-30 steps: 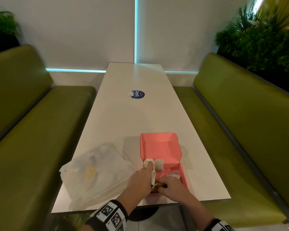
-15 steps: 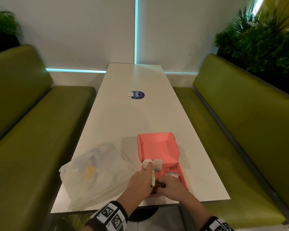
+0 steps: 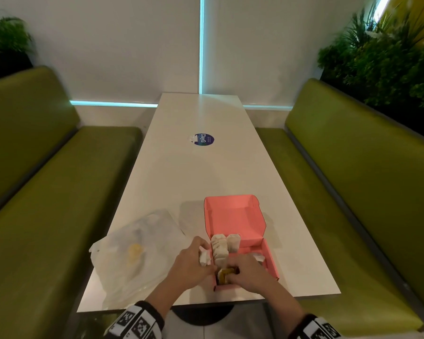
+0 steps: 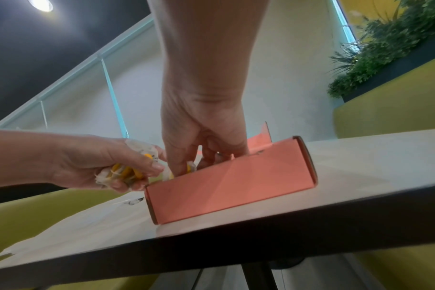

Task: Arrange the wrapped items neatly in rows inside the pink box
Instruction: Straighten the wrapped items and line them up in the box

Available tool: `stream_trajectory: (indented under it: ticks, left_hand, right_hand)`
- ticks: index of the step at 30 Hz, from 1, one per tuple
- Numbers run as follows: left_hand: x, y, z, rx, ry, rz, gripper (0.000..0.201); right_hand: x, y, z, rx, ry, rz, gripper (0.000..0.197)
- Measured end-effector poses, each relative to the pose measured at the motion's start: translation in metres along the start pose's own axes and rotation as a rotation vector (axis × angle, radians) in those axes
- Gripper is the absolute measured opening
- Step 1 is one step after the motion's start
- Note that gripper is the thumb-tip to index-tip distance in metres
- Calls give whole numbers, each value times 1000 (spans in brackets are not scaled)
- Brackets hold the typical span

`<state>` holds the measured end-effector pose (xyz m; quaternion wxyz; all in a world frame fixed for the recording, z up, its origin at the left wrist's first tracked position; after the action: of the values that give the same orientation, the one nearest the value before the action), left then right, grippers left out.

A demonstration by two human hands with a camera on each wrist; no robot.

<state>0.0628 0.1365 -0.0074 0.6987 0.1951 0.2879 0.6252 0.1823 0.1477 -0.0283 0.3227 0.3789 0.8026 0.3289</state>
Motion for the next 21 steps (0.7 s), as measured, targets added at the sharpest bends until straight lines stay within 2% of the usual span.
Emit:
stream_trajectory:
  ticks: [1,7,9,10,14,17,21]
  left_hand:
    - [0,-2,-3,-12,7,-26,44]
    - [-6,-15,-4,-13,-6,-140,54]
    - [-7,-19,-4,16,3,-155,55]
    - [-7,-20,-4,24,13,-158,55]
    - [-7,-21,-6,33,42,-161,57]
    - [-7,-23,-9,39,77,-174,60]
    - [-7,-25,-11,50,117,-187,70]
  right_hand:
    - [0,5,-4,-3,-4,42,8]
    - [-2,16,2,79,-113,253,35]
    - [-3,20,6,68,-124,278,23]
    - [-5,22,6,55,-122,274,14]
    - [-10,19,-1,17,-49,136,9]
    - [-14,6,-11,-35,-3,-2,18]
    - [-13,-6,-18,-65,8,-52,24]
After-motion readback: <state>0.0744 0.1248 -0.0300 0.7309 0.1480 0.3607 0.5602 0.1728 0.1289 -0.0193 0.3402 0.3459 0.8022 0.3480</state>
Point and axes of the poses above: each hand's wrist, its own x-axis towards the middle knuckle, its own y-axis out of the back of the hand, z = x × y, the point moved 10 cm from there along x, towards the middle knuckle
